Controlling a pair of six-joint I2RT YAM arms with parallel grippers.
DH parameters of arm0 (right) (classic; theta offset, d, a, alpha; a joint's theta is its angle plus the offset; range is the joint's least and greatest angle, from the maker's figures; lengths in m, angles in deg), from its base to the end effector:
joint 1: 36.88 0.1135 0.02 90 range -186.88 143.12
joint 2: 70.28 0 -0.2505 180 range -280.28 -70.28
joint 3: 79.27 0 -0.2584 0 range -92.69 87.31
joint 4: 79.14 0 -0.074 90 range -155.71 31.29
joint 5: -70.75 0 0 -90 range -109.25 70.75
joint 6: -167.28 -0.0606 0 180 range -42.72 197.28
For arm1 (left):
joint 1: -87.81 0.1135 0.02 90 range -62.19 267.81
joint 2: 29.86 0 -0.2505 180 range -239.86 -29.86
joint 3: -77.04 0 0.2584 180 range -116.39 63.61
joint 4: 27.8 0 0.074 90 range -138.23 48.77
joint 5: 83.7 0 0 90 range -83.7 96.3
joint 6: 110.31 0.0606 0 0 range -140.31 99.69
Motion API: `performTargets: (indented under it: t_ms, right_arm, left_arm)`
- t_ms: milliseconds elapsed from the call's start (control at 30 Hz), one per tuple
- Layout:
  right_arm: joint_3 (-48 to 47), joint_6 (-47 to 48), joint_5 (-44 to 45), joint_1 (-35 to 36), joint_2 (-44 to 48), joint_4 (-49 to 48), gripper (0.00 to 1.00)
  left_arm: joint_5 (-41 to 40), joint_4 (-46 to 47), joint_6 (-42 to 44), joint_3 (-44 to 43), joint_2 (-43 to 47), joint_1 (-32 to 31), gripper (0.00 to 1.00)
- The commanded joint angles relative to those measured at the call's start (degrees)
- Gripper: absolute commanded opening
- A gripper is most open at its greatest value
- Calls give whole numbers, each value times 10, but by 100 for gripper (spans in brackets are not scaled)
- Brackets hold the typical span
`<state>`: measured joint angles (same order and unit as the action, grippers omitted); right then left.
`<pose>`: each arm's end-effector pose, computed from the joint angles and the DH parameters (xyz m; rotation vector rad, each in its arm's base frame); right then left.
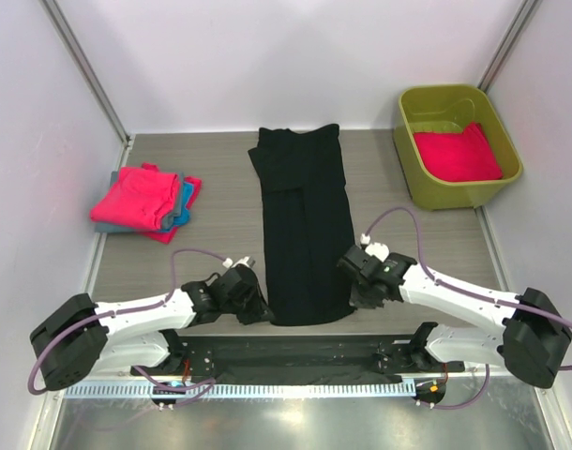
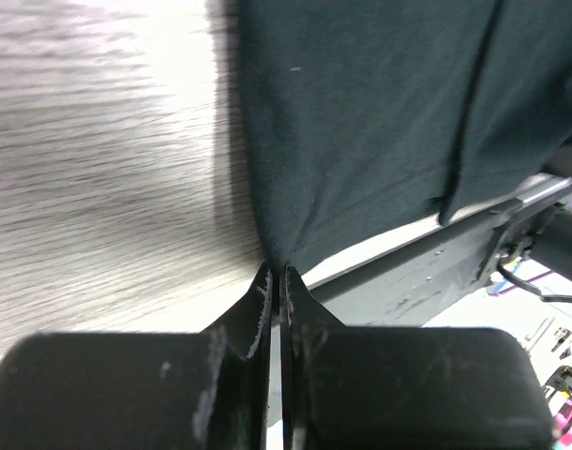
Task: Fold and stack the t-shirts
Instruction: Fold the tshirt
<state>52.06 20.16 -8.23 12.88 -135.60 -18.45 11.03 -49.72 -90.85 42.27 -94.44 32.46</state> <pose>0.1330 0.1393 0.1368 0.2137 2.8471 0.0903 0.1209 -0.1838 0.1058 -0.3265 2.7484 -0.9071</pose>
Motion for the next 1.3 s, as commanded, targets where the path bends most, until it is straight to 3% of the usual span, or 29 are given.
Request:
performTargets:
  t_ms: [0,200,333,500,800,1267]
  right_arm:
    - [-84,17,78,-2,-8,0,1]
    - [-191,76,124,-69,-59,-16,1]
    - [-267,136,81,-153,-105,-65,1]
    - [-372,190,67,-210,-234,-93,1]
    - [-528,204,30,-273,-366,-104,1]
    - [-658,232,-48,-327,-497,-115,1]
  left_arm:
    - [5,4,5,-45,14,16,0]
    - [12,-53,56,-141,24,124,0]
    - [27,-68,90,-199,-11,198,0]
    - [13,-60,115,-262,-80,261,0]
    - [32,-42,139,-414,-260,300,0]
    - [70,-41,129,-553,-401,353,0]
